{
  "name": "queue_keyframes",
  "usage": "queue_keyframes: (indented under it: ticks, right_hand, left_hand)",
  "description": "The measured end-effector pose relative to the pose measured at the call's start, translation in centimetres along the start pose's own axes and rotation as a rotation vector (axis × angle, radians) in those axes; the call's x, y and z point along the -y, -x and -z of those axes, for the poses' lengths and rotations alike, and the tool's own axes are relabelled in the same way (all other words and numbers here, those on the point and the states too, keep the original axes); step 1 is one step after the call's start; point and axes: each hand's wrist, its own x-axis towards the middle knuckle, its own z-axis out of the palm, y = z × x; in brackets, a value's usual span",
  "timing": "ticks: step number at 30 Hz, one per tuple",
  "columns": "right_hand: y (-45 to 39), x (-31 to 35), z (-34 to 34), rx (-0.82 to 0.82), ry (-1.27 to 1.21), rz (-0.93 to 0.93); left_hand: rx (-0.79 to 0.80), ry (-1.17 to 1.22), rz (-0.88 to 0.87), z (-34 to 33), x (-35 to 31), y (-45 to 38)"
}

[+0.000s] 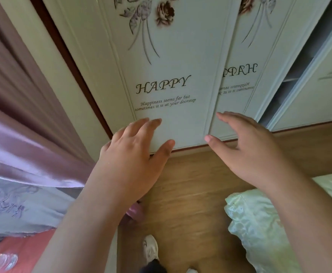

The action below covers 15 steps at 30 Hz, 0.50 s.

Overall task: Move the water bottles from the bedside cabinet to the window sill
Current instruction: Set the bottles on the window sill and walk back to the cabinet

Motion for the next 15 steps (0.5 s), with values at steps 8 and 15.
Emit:
queue_keyframes:
  ticks: [8,15]
  right_hand:
    - [-4.0,-2.6,1.2,-0.119,0.056,-0.23]
    - [-11.3,-1.9,0.8,-0.169,0.157,-0.361]
  left_hand:
    - [0.097,0.057,-0.209,-2.9,-2.2,-9.7]
    - [0.169,0.088,-0.363,-3.5,-1.0,-21.3]
